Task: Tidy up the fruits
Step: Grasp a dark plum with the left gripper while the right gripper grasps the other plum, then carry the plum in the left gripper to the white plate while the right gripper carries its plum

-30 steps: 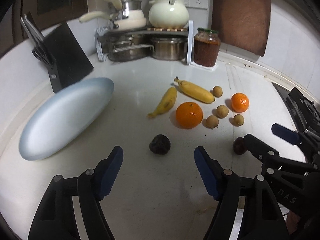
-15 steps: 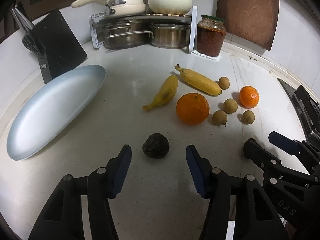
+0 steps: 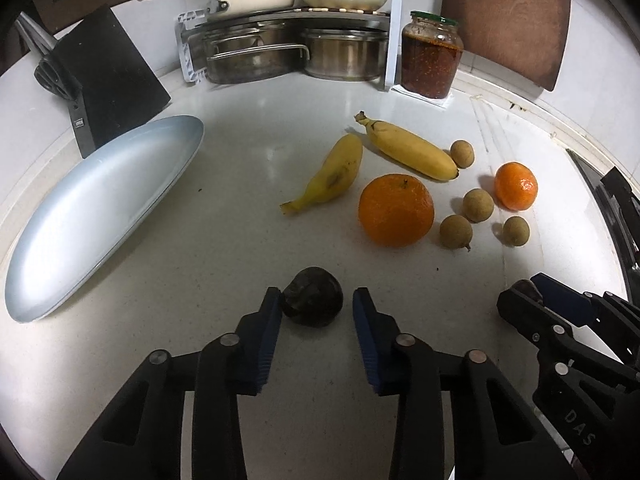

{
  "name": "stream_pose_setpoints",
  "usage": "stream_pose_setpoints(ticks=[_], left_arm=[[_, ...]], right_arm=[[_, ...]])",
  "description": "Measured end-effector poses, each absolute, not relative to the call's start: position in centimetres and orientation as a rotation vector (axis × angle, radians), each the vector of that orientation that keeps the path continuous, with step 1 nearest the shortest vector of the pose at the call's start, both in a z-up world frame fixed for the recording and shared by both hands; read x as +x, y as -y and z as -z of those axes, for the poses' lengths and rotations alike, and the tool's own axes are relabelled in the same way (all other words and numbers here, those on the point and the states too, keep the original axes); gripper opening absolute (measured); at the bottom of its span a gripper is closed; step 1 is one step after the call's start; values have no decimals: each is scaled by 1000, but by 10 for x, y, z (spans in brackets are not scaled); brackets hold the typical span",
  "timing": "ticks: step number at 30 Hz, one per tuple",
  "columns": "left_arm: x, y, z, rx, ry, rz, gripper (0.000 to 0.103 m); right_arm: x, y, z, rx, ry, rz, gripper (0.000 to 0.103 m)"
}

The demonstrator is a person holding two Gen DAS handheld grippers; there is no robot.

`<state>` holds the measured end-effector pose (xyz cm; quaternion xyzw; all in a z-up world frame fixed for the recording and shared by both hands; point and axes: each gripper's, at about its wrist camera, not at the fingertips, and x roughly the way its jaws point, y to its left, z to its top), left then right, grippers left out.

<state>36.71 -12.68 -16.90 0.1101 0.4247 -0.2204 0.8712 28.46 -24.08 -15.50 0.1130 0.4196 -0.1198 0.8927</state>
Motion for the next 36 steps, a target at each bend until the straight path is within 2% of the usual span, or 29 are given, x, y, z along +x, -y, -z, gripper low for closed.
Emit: stream_pose_setpoints(ticks=[2,14,36], left_arm=[[367,127,169,234,-882,457,31],[361,125,161,195,-873,444,31],[328,94,87,79,-705,277,31]], right_arm=[[286,239,154,223,-868,237,30],[285,239,148,191,-846,201,30],[284,227,93,98,-669,31,30]])
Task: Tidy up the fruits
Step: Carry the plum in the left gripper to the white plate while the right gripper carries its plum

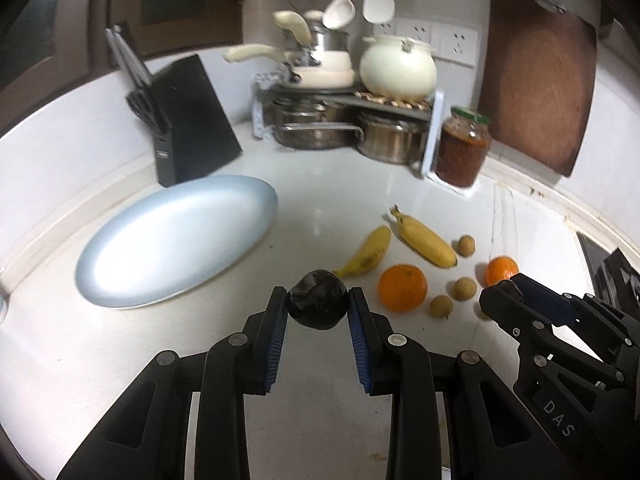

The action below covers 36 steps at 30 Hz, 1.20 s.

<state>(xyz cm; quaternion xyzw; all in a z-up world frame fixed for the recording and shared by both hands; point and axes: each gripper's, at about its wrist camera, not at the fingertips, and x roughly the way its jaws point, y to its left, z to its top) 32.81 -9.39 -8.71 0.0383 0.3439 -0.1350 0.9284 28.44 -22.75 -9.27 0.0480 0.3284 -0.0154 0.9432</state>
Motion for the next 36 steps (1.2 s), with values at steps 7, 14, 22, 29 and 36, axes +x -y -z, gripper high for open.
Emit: stream_pose_setpoints(ticks=[7,14,22,29,36], left_arm=[[317,74,71,53,-665,203,31],[317,47,57,41,-643,136,31],[326,11,44,35,-623,82,30],[346,-15,39,34,-618,51,30],[372,-40,36,50,-608,24,30]], right_arm=[[286,213,76,72,-621,-39,30],[297,190,62,51,-579,-103,30],[322,159,47,58,-551,-166,30],[349,131,44,57,-544,-213,30],[378,102,43,52,-542,-270,30]])
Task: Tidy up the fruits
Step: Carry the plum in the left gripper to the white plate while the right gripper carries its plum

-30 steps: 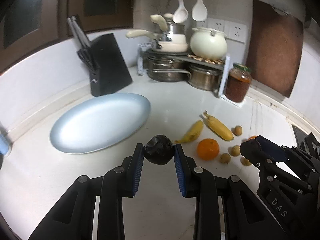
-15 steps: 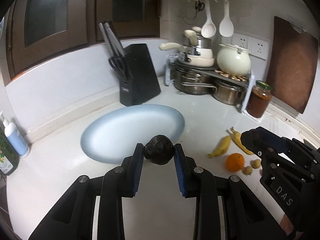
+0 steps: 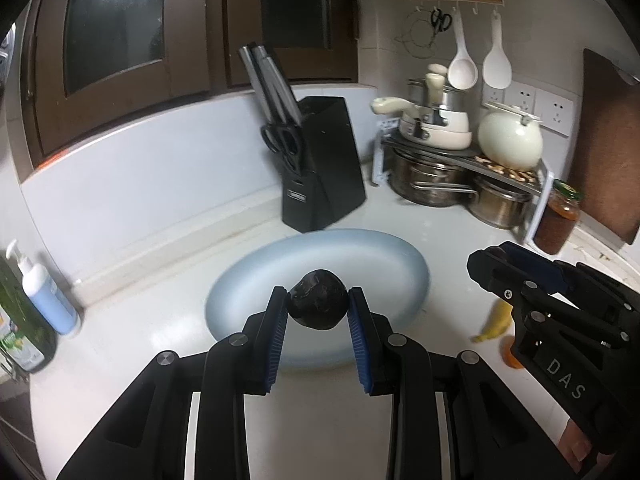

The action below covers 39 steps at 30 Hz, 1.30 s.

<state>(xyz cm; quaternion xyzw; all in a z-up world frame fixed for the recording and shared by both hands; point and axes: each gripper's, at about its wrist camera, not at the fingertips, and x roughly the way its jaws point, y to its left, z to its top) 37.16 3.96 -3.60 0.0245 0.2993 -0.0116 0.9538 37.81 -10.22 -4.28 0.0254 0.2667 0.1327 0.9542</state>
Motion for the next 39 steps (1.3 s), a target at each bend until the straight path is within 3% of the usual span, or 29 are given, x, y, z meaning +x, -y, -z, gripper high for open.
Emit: stream_pose_setpoints(ticks=[17,39], left_arm=[[444,-74,51,56,-647,-11,30],[533,-90,122,34,-831,5,30]], right_arm=[[472,57,57,19,-626,-348,30],[572,28,135,-34,-879,-380,29]])
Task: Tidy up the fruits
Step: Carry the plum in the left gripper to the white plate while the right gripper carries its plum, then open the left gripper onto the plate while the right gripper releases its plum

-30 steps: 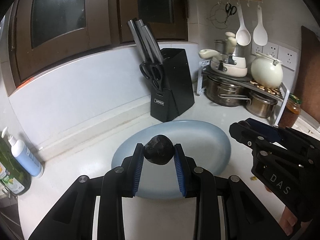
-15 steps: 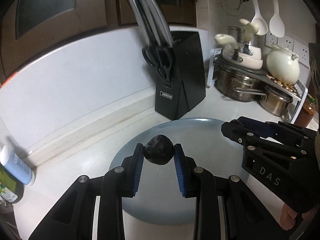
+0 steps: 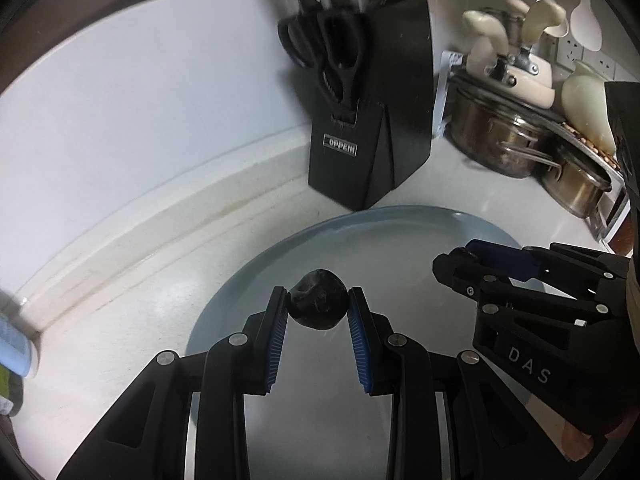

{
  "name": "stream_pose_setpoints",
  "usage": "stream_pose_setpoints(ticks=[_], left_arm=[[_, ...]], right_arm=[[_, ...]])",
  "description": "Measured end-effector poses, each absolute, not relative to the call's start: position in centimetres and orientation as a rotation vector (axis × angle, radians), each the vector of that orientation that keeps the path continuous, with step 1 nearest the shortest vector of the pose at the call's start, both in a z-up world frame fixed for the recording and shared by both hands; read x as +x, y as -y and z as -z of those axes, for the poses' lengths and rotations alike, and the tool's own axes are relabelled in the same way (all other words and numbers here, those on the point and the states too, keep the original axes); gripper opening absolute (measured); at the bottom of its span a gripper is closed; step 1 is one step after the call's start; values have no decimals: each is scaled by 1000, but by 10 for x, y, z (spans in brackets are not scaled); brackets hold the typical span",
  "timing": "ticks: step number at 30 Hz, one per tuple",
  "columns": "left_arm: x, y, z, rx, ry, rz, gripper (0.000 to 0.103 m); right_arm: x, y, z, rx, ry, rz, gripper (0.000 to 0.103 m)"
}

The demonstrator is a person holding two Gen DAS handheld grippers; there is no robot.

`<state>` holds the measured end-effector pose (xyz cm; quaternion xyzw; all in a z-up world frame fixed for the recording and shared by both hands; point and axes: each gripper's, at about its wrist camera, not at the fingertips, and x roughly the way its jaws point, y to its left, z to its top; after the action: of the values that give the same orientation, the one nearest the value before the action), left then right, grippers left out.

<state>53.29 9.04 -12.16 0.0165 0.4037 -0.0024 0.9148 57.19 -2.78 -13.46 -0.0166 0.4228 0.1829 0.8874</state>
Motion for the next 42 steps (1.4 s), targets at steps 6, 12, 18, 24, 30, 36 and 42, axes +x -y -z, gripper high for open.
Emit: stream_pose_setpoints(ticks=[6,12,18,24,30,36,42], left_arm=[[549,-92,141,23,-889,17,30],[556,-92,154,19,-920,24,30],[561,-94,160,11,-945,31,31],[561,-94,163,15,-957,29,31],[552,-95,150,4,-928,15,41],[533,-89,119,37,-846,-20,54],[506,-78,83,47,-748,-28,62]], right_arm=[[582,26,147,-57,-920,-372,30],[587,29,152,-55,-953,-375,30],[593,27,157,-55,-965,-370,30],[594,28,159,-52,-970,-371,33],[588,35,151,-28,-947,-349,40],[570,47,127,-9,-881,-303,45],[539,65,94,-8,-775,-244,52]])
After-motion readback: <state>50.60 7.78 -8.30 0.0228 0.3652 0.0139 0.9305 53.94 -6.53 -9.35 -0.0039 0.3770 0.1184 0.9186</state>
